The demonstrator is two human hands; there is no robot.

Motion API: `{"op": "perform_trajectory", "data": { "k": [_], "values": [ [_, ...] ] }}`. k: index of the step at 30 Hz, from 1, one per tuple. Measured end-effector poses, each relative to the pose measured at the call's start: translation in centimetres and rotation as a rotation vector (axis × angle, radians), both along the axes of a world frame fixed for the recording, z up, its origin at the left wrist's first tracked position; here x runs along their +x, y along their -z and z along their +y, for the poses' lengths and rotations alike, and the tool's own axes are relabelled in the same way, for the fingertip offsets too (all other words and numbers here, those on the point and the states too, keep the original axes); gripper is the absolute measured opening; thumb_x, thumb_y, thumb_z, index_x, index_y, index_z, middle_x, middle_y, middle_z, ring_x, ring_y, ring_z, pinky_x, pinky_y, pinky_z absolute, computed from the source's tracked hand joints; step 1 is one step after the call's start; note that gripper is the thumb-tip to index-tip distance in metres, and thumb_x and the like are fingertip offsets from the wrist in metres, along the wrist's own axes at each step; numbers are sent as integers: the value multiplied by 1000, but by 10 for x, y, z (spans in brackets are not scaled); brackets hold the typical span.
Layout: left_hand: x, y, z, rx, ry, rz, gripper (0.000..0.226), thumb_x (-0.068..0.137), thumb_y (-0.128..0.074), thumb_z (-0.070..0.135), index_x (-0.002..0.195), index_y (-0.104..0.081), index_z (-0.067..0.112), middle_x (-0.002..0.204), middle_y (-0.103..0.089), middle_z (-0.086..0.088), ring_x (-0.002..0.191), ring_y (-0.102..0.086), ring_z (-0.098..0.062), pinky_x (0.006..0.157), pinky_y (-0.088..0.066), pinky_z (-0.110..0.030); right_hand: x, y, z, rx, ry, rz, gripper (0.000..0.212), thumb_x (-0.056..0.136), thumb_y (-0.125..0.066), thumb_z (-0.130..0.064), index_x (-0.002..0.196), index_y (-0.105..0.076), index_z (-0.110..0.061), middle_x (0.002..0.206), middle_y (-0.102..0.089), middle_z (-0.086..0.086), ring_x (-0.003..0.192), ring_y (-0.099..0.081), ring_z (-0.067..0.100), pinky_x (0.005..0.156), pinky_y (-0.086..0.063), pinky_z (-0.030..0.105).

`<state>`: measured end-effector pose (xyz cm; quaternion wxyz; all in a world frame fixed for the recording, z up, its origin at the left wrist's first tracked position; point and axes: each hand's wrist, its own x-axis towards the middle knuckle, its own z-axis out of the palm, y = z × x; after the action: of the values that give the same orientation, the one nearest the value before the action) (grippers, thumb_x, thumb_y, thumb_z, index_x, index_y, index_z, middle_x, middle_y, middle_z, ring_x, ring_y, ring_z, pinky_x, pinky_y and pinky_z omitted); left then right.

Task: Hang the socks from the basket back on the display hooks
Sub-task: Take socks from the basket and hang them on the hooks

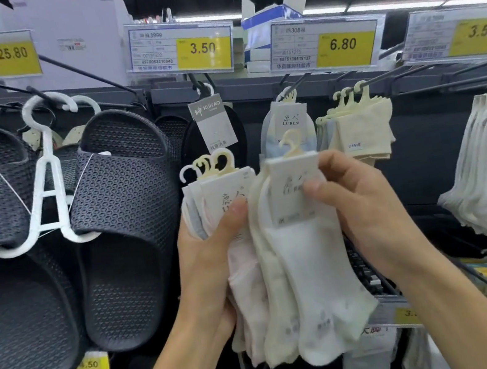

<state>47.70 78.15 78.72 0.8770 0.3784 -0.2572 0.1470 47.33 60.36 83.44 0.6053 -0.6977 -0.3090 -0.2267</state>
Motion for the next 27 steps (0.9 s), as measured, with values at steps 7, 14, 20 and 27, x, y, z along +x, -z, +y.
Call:
{"op": "perform_trajectory", "data": {
  "k": [7,14,20,27],
  "values": [
    [4,5,11,73,-54,39,46,70,-82,29,114,-68,20,102,-75,-9,93,-73,-26,74,-59,-39,63,-37,-15,300,353,-27,21,97,-54,-18,100,-60,-38,91,-74,-22,87,-69,-4,77,-55,20],
    [3,8,9,117,-24,45,50,71,-82,28,117,-68,17,107,-75,-12,95,-74,-27,72,-59,-38,116,-61,-8,128,405,-109,34,100,-45,-4,132,-57,-11,115,-70,4,98,-69,14,74,-57,22],
    [3,10,9,135,-12,50,52,71,-82,28,119,-67,15,109,-74,-12,96,-74,-28,73,-59,-37,128,-62,-7,23,322,-169,45,100,-45,0,141,-46,-17,123,-63,-4,108,-62,1,83,-53,16],
    [4,10,7,129,-9,52,41,70,-82,28,109,-72,22,101,-76,-8,91,-75,-23,70,-60,-35,124,-64,-18,-57,345,-26,51,101,-49,-4,150,-38,-11,127,-62,7,111,-62,13,86,-54,20]
  ]
}}
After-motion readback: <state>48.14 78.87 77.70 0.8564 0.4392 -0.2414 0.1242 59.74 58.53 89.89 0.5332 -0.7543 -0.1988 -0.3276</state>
